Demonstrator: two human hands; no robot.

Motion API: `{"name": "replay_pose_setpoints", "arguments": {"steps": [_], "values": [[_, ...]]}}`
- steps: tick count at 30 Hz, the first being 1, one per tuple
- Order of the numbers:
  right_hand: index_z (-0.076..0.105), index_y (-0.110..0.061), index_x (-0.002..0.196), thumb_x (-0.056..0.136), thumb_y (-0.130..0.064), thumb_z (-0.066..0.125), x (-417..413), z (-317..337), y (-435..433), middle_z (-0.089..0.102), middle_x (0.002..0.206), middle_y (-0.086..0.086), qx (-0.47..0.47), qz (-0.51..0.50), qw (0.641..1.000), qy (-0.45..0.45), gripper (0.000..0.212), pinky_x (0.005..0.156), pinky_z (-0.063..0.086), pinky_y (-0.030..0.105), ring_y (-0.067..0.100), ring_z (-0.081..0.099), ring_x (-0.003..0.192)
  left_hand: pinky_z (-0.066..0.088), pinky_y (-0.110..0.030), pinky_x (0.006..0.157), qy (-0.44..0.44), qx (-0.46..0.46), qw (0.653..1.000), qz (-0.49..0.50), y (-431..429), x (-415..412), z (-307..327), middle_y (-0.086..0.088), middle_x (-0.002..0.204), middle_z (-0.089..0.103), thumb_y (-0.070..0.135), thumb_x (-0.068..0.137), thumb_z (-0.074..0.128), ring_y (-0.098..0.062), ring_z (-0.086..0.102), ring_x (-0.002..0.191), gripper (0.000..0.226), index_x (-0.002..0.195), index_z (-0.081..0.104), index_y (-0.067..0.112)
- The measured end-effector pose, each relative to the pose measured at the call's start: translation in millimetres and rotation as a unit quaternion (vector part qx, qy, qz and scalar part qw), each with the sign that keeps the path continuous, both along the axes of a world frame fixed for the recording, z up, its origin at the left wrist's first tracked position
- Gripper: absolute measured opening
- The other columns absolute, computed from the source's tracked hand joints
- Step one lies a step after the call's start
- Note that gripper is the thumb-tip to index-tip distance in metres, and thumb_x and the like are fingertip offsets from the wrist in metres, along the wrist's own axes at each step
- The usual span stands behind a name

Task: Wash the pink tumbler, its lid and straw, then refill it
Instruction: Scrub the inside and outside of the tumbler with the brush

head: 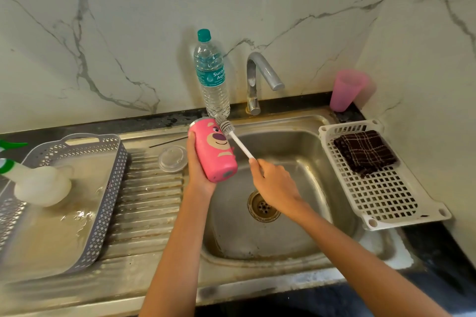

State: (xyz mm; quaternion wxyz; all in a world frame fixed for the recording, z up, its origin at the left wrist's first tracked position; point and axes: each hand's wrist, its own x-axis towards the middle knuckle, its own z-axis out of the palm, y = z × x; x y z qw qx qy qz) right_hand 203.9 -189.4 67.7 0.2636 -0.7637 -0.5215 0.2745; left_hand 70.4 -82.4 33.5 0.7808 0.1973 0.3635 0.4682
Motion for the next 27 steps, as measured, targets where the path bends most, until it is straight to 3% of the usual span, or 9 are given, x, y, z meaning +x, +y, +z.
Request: {"name": "replay_pose_setpoints", "arguments": {"steps": [6,12,16,19,23,27], "values": [[0.036,-0.025,0.063,0.101,-0.048,0.029,-4,-11,-24,0.045,0.059,0.0,-0.008,0.028,1.0,-0.008,0.045,0.067,0.047,0.046,0.035,0.053,0.068,0.06,-0.033,0.07,-0.001,0.016,0.996,0.083,17,-11,4,-0.006,0.1,0.073,0.066,0.089,0.049,-0.02,0.071,0.084,0.063,0.126,0.06,0.016],[0.039,-0.022,0.067,0.102,-0.048,0.026,4,-10,-13,0.054,0.065,0.005,0.001,0.002,1.0,-0.021,0.045,0.07,0.049,0.044,0.035,0.057,0.075,0.06,-0.04,0.077,0.08,-0.001,0.996,0.028,11,-7,3,-0.012,0.119,0.07,0.065,0.085,0.057,-0.027,0.069,0.103,0.071,0.136,0.054,0.016],[0.04,-0.022,0.072,0.102,-0.048,0.026,-6,-13,-24,0.062,0.072,0.014,0.008,0.001,0.999,-0.038,0.042,0.071,0.05,0.047,0.038,0.058,0.075,0.061,-0.038,0.071,0.105,-0.008,0.994,0.004,16,-6,9,-0.008,0.109,0.073,0.064,0.084,0.06,-0.023,0.072,0.09,0.064,0.129,0.058,0.019],[0.039,-0.022,0.07,0.101,-0.049,0.025,-6,-14,-21,0.058,0.066,0.009,0.003,-0.007,1.0,-0.007,0.044,0.07,0.05,0.047,0.037,0.059,0.074,0.061,-0.036,0.067,0.145,-0.008,0.989,-0.01,14,-4,11,-0.007,0.107,0.073,0.056,0.082,0.067,-0.023,0.072,0.09,0.06,0.129,0.057,0.019],[0.037,-0.022,0.067,0.101,-0.049,0.026,-5,-7,0,0.047,0.064,0.001,0.015,-0.016,0.999,0.028,0.046,0.069,0.042,0.042,0.035,0.055,0.077,0.061,-0.037,0.072,0.084,-0.009,0.996,-0.027,3,2,10,-0.008,0.104,0.074,0.053,0.089,0.062,-0.023,0.073,0.088,0.051,0.125,0.059,0.017],[0.038,-0.021,0.066,0.101,-0.05,0.026,-10,-9,0,0.047,0.06,0.0,0.017,0.01,1.0,0.016,0.047,0.064,0.042,0.04,0.031,0.053,0.069,0.06,-0.037,0.071,0.091,-0.016,0.996,0.01,11,-3,12,-0.007,0.1,0.074,0.059,0.087,0.058,-0.022,0.073,0.085,0.054,0.122,0.062,0.019]]}}
